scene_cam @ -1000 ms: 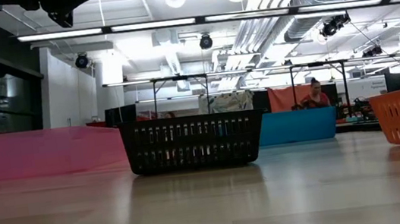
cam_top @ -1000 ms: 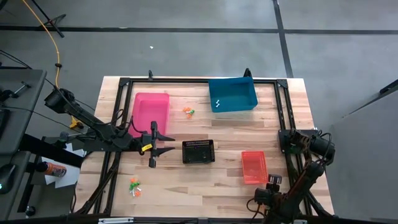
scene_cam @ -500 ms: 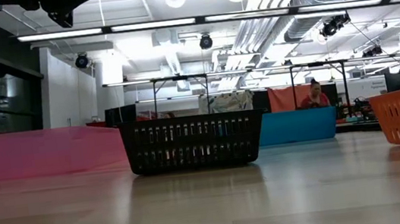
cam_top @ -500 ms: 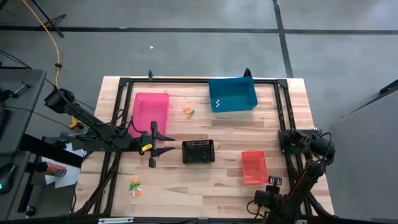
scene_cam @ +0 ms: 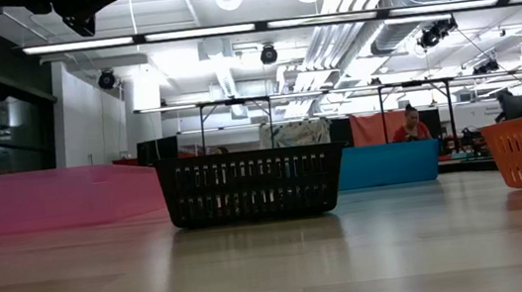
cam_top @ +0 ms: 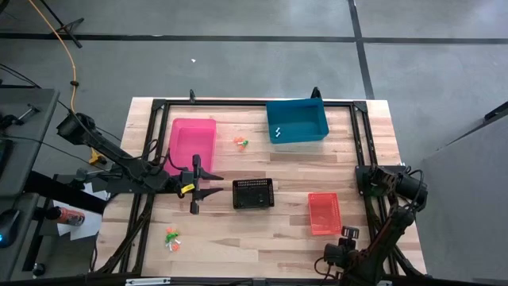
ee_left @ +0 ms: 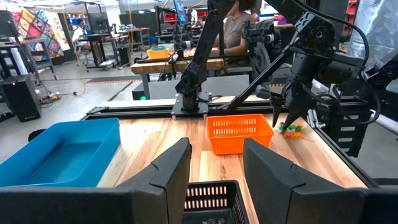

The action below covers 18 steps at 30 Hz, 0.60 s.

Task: Sort Halloween decoration
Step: Put the white bone toy into the blue bin

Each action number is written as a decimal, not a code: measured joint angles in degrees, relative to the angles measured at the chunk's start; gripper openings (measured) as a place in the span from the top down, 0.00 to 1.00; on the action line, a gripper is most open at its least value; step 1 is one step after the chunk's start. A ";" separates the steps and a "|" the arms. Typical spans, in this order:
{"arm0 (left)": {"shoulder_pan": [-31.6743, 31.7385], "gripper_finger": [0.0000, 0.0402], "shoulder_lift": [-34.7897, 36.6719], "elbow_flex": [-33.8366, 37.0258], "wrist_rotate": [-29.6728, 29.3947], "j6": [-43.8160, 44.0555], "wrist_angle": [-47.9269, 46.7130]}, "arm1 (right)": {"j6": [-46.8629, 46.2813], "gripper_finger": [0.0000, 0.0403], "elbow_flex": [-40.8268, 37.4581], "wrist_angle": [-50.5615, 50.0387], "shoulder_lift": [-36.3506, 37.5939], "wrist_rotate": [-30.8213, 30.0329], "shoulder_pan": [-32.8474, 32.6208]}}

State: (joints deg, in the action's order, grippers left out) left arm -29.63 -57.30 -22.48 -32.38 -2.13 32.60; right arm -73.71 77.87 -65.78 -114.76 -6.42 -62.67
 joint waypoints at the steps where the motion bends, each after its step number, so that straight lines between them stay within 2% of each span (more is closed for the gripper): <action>1: 0.00 0.67 0.00 0.00 0.00 0.00 0.00 | -0.05 0.69 0.00 -0.07 0.00 0.01 0.00; 6: 0.01 0.67 0.00 0.00 0.00 0.00 0.00 | -2.83 0.69 0.00 -0.81 -0.02 0.11 0.00; 13: 0.00 0.67 0.00 0.00 0.02 0.00 0.00 | -2.95 0.69 -0.02 -2.14 -2.36 7.53 -0.58; 18: 0.02 0.67 -0.01 0.00 0.01 0.00 0.07 | -3.64 0.69 0.17 -4.30 -2.55 8.25 -1.08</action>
State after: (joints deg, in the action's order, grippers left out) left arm -29.61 -57.31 -22.48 -32.37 -2.13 32.67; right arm -77.35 78.04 -70.08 -117.31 1.84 -63.75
